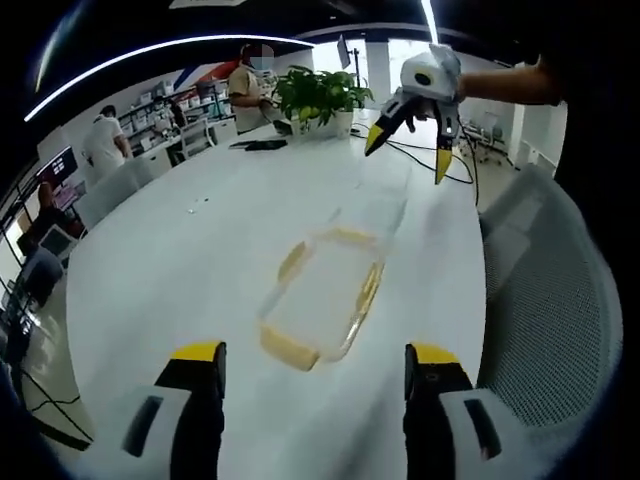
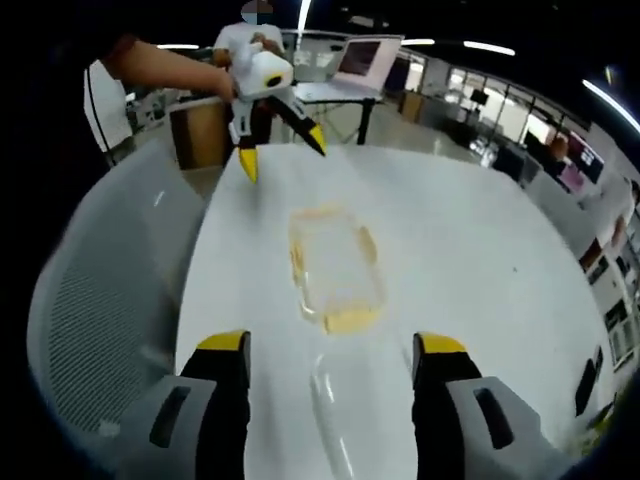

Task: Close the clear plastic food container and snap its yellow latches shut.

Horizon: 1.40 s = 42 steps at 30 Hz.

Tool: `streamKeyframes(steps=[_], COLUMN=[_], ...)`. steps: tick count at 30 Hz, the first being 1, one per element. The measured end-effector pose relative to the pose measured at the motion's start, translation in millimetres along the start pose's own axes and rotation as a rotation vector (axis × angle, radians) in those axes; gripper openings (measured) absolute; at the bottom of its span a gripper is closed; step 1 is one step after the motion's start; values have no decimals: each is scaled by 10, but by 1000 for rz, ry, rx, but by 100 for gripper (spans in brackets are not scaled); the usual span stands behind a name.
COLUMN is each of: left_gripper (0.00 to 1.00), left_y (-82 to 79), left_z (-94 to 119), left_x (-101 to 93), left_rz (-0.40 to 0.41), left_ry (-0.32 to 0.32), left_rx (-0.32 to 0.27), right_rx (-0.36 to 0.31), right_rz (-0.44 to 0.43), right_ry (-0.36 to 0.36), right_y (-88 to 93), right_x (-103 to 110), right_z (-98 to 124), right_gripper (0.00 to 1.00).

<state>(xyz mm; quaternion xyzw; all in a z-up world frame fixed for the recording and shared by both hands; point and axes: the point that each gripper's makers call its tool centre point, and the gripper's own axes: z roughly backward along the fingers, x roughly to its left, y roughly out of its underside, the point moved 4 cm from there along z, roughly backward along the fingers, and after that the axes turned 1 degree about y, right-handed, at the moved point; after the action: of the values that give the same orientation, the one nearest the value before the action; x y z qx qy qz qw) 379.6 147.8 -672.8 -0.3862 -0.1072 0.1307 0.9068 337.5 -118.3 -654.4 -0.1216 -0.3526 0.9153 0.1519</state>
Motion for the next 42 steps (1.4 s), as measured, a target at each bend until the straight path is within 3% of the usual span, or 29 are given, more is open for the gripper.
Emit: streamKeyframes(steps=[18,42], left_gripper=[58,52], left_y=[48,69], left_z=[-189,-451], left_x=[125,298], left_rz=[-58,-132], left_ry=[68,155], left_rx=[42,130], right_rx=[83,226], right_rz=[61,75], right_ry=[-62,-139], right_y=[-178,-86], right_x=[-149,-232], right_z=[-392,-771], right_gripper=[57,51])
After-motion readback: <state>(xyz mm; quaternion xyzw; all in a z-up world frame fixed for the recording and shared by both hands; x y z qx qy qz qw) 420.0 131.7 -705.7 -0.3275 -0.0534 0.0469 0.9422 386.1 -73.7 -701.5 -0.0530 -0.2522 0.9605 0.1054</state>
